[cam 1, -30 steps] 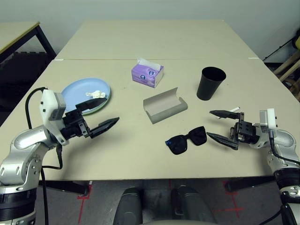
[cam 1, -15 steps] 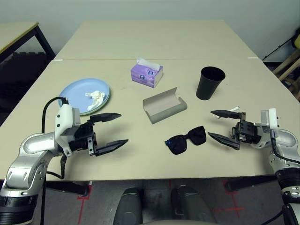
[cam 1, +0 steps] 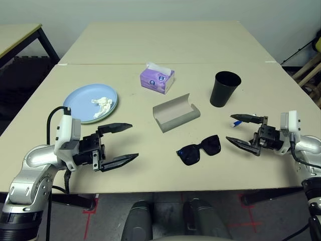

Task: Organize and tidy the items on the table.

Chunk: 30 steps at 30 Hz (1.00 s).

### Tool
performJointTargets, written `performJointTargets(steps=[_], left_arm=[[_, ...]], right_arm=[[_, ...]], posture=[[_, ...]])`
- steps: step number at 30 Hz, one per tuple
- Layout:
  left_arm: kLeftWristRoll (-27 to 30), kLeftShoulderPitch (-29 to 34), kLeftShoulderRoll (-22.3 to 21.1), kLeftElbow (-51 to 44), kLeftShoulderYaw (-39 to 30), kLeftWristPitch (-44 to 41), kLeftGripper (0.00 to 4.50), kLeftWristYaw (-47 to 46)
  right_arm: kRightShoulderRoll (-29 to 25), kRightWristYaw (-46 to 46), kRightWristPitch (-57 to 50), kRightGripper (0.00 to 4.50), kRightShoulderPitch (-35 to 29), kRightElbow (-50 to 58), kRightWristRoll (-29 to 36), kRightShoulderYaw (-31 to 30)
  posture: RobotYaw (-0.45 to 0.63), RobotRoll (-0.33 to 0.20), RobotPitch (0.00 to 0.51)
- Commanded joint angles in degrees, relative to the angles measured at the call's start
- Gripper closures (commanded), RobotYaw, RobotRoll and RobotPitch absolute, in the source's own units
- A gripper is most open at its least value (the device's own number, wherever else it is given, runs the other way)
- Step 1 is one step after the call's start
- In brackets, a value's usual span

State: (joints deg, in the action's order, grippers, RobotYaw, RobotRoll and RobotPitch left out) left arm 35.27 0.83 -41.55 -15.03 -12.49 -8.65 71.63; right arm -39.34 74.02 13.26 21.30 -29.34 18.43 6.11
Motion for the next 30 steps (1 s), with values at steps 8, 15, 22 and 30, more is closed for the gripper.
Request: performJointTargets(steps=[8,15,22,30], left_arm=[[2.0,1.3,0.6,-1.2,-0.3,2.2,0.03,1.7],[2.8,2.4,0.5,-1.5,-0.2,3.1,0.03,3.2],[2.3,2.8,-0.6,-1.5,0.3,3.5,0.03,5.0],[3.3,1.8,-1.6,-1.1,-0.5,2.4,0.03,4.9]], right_arm=[[-3.2,-3.8,-18.4,0.0,4.7,11.5,-5.6,-6.8],[-3.8,-4.0,-21.2,0.0,5.3,17.3,-7.0,-9.0],[-4.6,-3.7,-23.3,0.0,5.4,21.3,-7.3,-10.0],[-6.1,-2.2,-24.8,0.0,6.9,23.5,-6.9,-10.4]], posture=[[0.07,0.0,0.06],[0.07,0.0,0.063],[0.07,0.0,0.065],[0.07,0.0,0.066]])
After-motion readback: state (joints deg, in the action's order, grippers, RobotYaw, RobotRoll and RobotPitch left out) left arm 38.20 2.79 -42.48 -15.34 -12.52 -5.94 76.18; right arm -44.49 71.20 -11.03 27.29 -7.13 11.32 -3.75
